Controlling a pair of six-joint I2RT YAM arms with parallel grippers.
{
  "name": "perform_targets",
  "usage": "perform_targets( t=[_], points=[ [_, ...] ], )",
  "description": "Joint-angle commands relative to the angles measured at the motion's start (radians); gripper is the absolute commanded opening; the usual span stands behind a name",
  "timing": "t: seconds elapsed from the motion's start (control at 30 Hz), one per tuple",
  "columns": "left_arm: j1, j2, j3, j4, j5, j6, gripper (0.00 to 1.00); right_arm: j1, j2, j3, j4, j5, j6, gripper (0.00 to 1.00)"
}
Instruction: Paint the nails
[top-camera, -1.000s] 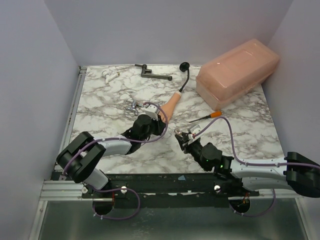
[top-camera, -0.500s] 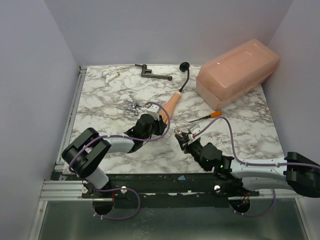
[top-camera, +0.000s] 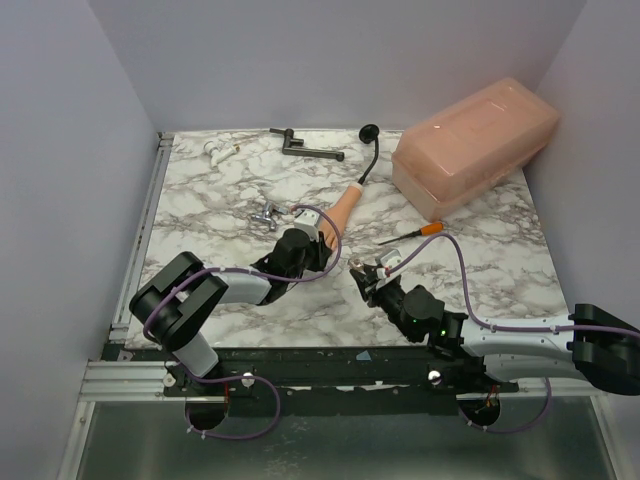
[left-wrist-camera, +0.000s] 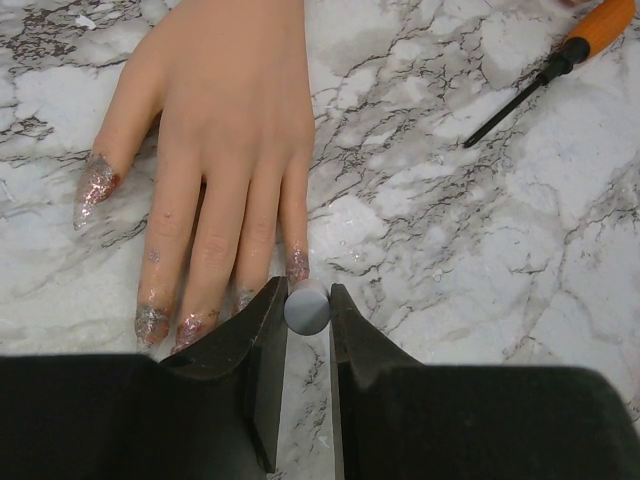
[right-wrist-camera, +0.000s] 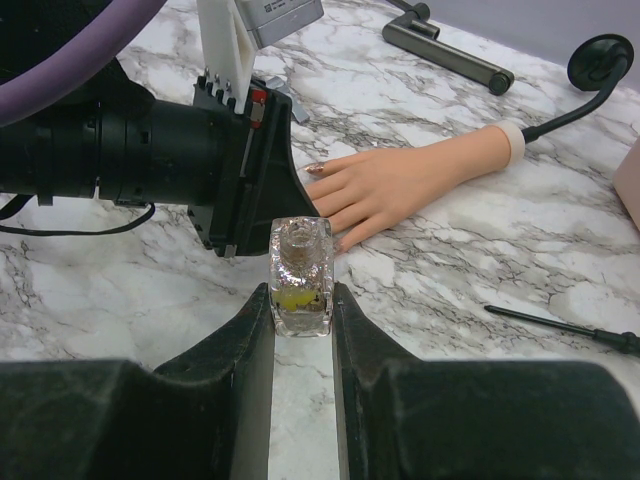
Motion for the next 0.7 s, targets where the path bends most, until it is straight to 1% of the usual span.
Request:
perform_targets(
  t=[0.0,0.43,0.67],
  points=[
    [0.005,0.016,0.030,0.037,-0.032,-0.004,0.00,-0.004,-0.002,0.029,0.021,0.026,0.013,0.01],
    [0.005,0.024,0.042,0.032,-0.057,-0.001,0.00,-0.004,0.000,0.031,0.017,0.023,0.012,0.01],
    [0.004,0.043,0.069,-0.008,-0.072,-0.001,0.00,-0.003,0.010,0.040,0.011,0.022,0.013,0.01]
  ],
)
